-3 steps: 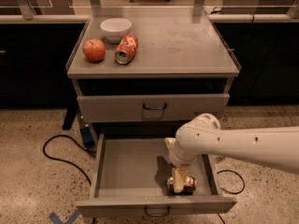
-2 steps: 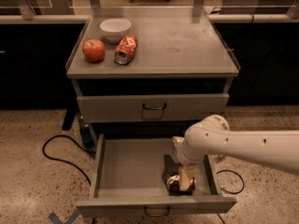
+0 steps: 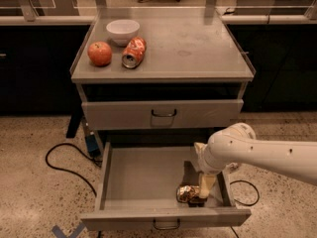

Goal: Pick orange can from middle drawer and place on counter

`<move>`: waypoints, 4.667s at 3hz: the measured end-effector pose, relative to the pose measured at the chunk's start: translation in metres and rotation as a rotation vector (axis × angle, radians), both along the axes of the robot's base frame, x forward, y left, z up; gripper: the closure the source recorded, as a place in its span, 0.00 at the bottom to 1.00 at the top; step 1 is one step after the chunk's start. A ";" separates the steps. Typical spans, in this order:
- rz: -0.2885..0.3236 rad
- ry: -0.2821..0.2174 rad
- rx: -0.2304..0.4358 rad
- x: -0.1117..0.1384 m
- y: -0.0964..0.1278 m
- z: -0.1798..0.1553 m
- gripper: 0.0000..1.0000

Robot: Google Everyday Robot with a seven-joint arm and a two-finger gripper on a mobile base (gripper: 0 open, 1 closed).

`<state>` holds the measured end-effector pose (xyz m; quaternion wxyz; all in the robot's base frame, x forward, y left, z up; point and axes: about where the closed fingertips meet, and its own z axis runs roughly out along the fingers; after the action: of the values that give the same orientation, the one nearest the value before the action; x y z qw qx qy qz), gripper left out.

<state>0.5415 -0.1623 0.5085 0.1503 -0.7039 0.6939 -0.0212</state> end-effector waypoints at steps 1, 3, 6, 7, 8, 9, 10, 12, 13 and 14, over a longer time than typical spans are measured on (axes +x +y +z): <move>0.006 0.061 0.018 0.006 0.007 -0.040 0.00; -0.025 0.092 0.026 0.026 0.016 -0.114 0.00; -0.069 0.147 -0.009 0.037 0.007 -0.164 0.00; -0.070 0.149 -0.008 0.037 0.007 -0.166 0.19; -0.070 0.149 -0.008 0.037 0.007 -0.166 0.42; -0.070 0.149 -0.008 0.037 0.007 -0.166 0.65; -0.070 0.149 -0.008 0.037 0.007 -0.166 0.89; 0.021 0.077 -0.070 0.050 0.030 -0.102 1.00; 0.065 0.037 -0.074 0.075 0.040 -0.036 1.00; 0.098 0.030 -0.036 0.104 0.039 0.037 1.00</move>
Offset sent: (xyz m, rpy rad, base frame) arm 0.0354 0.0341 -0.1417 0.0504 0.1841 0.0447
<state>0.6454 -0.1237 0.5454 0.1282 -0.7398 0.6603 -0.0156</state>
